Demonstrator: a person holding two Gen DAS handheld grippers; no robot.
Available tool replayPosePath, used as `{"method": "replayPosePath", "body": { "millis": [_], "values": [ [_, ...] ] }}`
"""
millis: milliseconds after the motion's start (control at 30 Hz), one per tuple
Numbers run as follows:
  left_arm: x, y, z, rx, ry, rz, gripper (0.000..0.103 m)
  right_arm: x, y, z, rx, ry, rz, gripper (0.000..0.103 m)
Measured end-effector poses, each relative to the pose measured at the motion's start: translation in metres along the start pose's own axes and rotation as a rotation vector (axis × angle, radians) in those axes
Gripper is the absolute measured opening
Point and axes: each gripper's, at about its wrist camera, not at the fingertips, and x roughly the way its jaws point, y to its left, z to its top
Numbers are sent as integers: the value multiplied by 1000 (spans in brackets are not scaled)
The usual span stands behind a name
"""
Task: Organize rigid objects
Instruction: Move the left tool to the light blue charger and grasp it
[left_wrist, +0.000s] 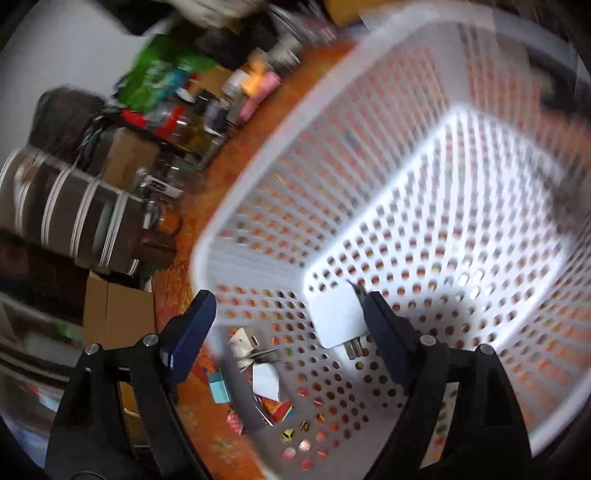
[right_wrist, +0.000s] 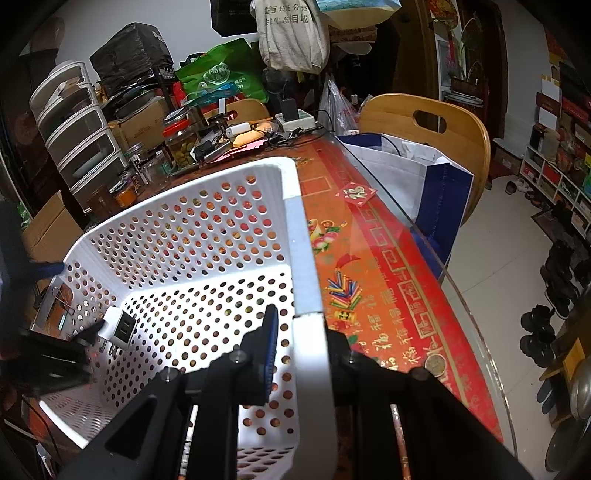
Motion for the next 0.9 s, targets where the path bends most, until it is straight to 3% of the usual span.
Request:
{"method": "replayPosePath", "body": {
  "millis": [67,133,233,433,567,700,900],
  "values": [
    [-25,33,-13,-114,-76,-20,83,0,0,0,-1,1,0,16],
    [-54,75,-40,-259,-168,-9,103,0,0,0,0,1,0,16],
    [-70,122,-85,-413,-224,19,103,0,0,0,-3,3,-2,16],
    [-14,179,-173,-641,-94,-4,103,0,0,0,-9,2,-6,16],
    [36,191,-209,-736,-12,-30,103,0,0,0,-6,2,-8,16],
    [67,189,-218,-754,6,-61,103,0,0,0,-4,4,-7,16],
    [122,173,-204,-721,64,-89,103,1,0,0,-6,9,-14,16]
  ]
}}
